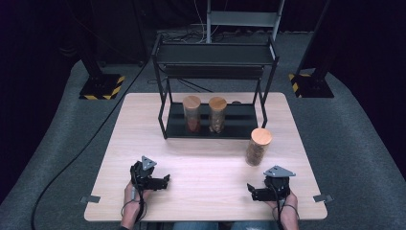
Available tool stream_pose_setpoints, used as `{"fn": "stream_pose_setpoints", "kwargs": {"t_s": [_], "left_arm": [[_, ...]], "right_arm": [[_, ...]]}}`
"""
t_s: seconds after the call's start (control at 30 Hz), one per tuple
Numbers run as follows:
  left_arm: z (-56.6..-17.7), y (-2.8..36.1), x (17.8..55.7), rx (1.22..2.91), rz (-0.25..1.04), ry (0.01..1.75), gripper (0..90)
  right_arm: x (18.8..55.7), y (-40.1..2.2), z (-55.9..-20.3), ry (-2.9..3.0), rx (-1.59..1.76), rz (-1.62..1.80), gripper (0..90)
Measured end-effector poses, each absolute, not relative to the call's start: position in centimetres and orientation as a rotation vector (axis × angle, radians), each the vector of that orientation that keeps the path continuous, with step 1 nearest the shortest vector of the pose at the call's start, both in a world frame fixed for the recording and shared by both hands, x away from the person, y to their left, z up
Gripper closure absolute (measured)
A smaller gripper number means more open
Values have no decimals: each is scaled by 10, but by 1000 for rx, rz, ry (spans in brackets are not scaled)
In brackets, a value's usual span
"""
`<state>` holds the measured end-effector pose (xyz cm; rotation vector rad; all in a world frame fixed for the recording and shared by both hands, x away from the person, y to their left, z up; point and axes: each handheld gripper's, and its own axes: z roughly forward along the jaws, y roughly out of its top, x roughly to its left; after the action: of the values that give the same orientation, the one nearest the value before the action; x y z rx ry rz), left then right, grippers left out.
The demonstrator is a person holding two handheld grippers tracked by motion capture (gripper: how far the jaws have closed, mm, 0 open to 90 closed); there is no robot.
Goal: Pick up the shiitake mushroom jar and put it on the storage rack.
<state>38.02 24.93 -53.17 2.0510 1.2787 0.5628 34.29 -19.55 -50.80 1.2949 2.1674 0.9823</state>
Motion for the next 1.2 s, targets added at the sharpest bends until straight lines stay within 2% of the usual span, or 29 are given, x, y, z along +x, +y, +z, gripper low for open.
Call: {"fn": "stream_pose_setpoints", "kwargs": {"t_s": [0.7,1.2], "left_arm": [[-532,249,381,2049,560,1280,3],[-532,249,381,2050,557,1279,3]], "right_arm": [[396,-191,-496,2025,1270,1056,0],[419,-183,-490,1957,1211,1129,0]]}}
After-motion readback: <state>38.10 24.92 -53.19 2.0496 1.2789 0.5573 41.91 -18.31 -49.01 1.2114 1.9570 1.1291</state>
